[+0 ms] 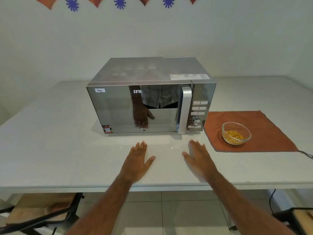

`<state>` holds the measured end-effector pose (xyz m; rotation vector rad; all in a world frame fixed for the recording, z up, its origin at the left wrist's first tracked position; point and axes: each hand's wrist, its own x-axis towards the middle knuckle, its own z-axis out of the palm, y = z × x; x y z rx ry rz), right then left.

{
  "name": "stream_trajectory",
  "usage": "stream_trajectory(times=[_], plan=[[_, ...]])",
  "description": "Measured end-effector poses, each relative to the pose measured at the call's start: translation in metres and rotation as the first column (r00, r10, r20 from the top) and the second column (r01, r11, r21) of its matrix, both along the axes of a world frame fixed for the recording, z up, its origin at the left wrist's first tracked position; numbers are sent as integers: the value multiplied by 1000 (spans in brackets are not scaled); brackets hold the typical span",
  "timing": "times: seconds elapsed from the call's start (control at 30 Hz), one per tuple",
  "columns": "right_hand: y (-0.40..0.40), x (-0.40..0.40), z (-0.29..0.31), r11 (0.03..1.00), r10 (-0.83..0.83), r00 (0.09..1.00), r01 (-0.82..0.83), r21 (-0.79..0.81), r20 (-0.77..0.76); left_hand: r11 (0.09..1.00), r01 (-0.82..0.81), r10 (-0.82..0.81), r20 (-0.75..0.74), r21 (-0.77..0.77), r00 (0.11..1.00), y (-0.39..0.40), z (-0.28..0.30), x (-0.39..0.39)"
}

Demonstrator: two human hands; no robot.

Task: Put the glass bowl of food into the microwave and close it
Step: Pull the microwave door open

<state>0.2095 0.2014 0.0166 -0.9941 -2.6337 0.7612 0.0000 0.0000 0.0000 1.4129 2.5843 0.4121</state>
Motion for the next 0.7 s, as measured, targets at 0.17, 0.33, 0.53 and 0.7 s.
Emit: stream_trajectory(times=[0.17,0.33,0.53,0.7], plan=[[14,-17,19,975,-127,970,84,-206,-208,995,-65,64,14,70,998,1,10,-3],[33,-37,44,970,-134,939,58,-238,-316,953,-141,132,51,268,990,32,36,-1],[41,-54,67,966,-115,924,18,-258,-365,882,-91,21,154,463,988,89,86,14],[46,-62,79,958,-115,907,-8,-287,-406,821,-103,-66,273,561,960,133,122,27]])
